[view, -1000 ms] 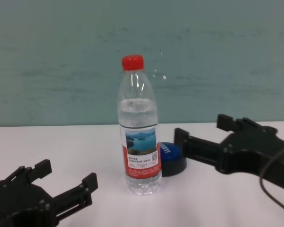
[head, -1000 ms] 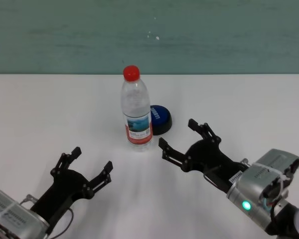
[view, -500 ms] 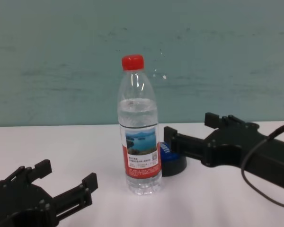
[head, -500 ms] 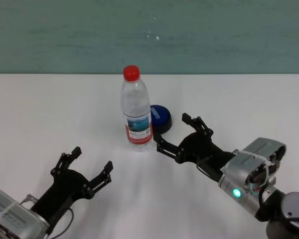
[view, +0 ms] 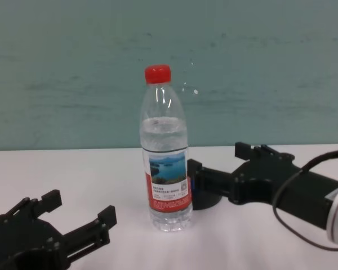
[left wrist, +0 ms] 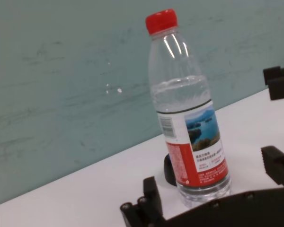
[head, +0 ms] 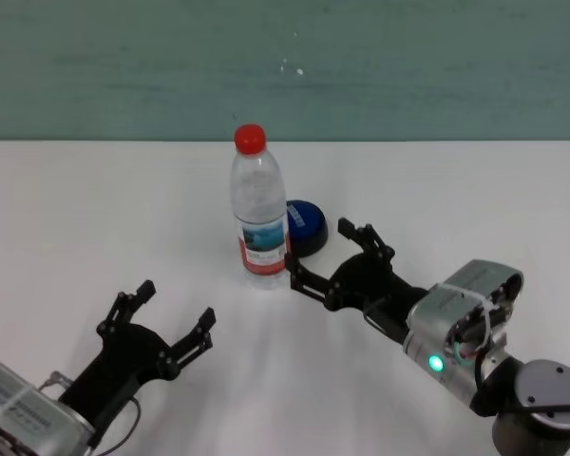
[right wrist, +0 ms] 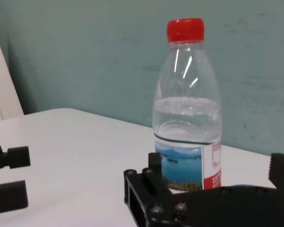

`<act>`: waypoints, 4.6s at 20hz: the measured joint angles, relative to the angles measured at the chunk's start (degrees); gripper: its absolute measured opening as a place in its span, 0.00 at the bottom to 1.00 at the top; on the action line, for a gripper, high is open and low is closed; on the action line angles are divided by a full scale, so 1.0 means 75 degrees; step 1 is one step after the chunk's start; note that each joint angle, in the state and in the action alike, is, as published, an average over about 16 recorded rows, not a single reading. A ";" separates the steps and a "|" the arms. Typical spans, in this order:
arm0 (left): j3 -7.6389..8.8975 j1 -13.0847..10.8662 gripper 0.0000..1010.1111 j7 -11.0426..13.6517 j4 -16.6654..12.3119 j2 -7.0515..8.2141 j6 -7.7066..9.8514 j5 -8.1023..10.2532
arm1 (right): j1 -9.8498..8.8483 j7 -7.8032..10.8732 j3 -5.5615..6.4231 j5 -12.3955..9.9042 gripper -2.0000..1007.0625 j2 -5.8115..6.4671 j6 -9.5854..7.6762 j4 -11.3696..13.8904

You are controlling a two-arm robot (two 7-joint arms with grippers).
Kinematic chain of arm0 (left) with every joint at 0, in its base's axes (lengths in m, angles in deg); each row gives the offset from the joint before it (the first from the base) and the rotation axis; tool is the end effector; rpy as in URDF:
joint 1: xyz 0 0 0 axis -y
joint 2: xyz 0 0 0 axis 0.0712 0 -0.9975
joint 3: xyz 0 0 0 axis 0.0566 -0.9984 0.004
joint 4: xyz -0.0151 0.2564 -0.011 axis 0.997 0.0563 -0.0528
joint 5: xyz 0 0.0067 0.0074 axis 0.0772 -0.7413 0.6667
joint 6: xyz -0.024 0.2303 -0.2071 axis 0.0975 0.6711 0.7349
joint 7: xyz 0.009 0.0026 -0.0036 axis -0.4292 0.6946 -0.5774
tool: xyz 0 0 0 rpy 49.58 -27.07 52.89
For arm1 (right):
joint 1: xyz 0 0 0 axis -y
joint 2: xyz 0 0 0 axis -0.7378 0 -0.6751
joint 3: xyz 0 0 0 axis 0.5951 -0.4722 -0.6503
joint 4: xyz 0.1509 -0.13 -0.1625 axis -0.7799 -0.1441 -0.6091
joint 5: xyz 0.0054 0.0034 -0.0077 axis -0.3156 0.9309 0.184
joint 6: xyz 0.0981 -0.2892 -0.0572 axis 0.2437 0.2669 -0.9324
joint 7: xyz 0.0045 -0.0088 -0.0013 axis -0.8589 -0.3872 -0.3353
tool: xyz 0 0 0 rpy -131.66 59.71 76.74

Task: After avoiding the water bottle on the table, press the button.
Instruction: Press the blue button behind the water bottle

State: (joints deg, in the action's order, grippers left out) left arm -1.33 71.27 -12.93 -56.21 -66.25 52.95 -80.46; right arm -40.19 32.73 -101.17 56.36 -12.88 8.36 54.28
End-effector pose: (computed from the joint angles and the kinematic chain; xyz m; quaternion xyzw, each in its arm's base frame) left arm 0.2578 0.0321 -0.2980 0.0516 -0.1155 0.4869 0.8642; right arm 0.3188 0.0502 -0.2436 0.0063 -0.0218 -0.4324 0.9014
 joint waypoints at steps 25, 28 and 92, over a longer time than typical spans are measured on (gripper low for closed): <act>0.0000 0.0000 0.99 0.0000 0.0000 0.0000 0.0000 0.0000 | 0.0450 0.0048 -0.0204 0.0260 1.00 -0.0253 0.0048 -0.0680; 0.0000 0.0000 0.99 0.0000 0.0000 0.0000 0.0000 0.0000 | 0.0445 0.0041 -0.0202 0.0267 1.00 -0.0254 0.0051 -0.0681; 0.0000 0.0000 0.99 0.0000 0.0000 0.0000 0.0000 0.0000 | 0.1429 -0.0013 0.0578 0.0131 1.00 -0.0127 -0.0029 -0.1946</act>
State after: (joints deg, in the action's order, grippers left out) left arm -1.33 71.27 -12.93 -56.21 -66.25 52.95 -80.46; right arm -29.47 32.63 -96.84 57.34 -13.84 8.14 39.69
